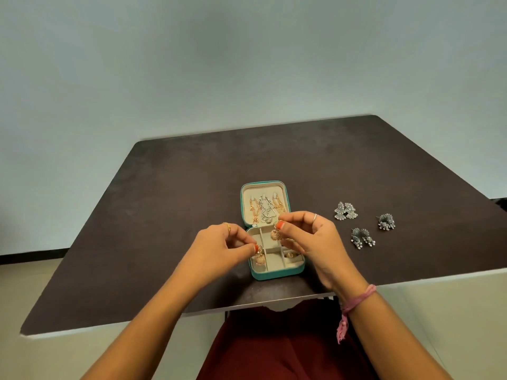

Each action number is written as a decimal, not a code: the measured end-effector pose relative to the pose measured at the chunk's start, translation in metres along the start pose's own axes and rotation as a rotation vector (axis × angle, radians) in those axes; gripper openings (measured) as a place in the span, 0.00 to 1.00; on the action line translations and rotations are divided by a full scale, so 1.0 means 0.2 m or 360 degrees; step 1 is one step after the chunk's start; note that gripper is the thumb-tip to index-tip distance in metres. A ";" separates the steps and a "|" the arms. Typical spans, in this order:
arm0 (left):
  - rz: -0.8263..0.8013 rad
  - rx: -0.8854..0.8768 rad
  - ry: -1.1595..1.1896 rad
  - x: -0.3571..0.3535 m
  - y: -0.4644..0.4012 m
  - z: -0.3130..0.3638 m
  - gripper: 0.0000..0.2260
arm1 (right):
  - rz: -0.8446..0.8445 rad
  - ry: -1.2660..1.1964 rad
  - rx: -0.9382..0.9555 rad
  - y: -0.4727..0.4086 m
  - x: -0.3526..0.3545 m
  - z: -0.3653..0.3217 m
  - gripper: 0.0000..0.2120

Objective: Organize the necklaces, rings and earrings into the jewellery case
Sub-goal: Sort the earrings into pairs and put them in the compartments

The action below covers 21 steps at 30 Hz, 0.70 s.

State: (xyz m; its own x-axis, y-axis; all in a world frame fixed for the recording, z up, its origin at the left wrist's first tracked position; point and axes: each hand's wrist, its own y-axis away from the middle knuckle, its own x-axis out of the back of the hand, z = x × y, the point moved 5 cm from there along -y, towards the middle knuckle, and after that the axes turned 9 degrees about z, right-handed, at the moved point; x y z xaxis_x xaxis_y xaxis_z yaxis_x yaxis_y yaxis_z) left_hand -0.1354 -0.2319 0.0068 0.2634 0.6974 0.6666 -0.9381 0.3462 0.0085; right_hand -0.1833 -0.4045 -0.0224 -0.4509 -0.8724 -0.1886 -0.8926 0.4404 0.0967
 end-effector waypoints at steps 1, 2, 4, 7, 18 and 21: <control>-0.0013 0.0019 -0.0027 -0.02 0.00 -0.01 0.02 | 0.0000 0.0001 0.0014 0.00 0.00 0.00 0.05; -0.0028 0.0043 -0.0051 -0.03 0.01 -0.01 0.02 | 0.0001 0.0004 0.0024 0.01 0.00 0.01 0.05; -0.0058 0.0087 -0.0090 -0.05 0.02 -0.02 0.03 | 0.0001 0.0022 0.0034 0.01 0.00 0.02 0.05; -0.0084 0.0143 -0.0110 -0.06 0.01 -0.03 0.03 | -0.0009 0.0075 0.0044 0.01 0.00 0.02 0.06; -0.0112 0.0165 -0.0194 -0.09 0.00 -0.08 0.03 | -0.0161 0.0491 0.0199 0.04 -0.03 0.01 0.10; -0.0086 0.0088 -0.0209 -0.10 0.00 -0.07 0.04 | -0.0154 0.0611 0.0221 0.04 -0.04 0.01 0.09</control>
State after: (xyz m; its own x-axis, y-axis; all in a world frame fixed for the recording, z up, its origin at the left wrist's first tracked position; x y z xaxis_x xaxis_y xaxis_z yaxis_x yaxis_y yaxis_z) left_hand -0.1370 -0.2363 -0.0167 0.2854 0.5895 0.7557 -0.9353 0.3432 0.0856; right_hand -0.1868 -0.3927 -0.0220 -0.3553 -0.9151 0.1905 -0.9343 0.3542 -0.0411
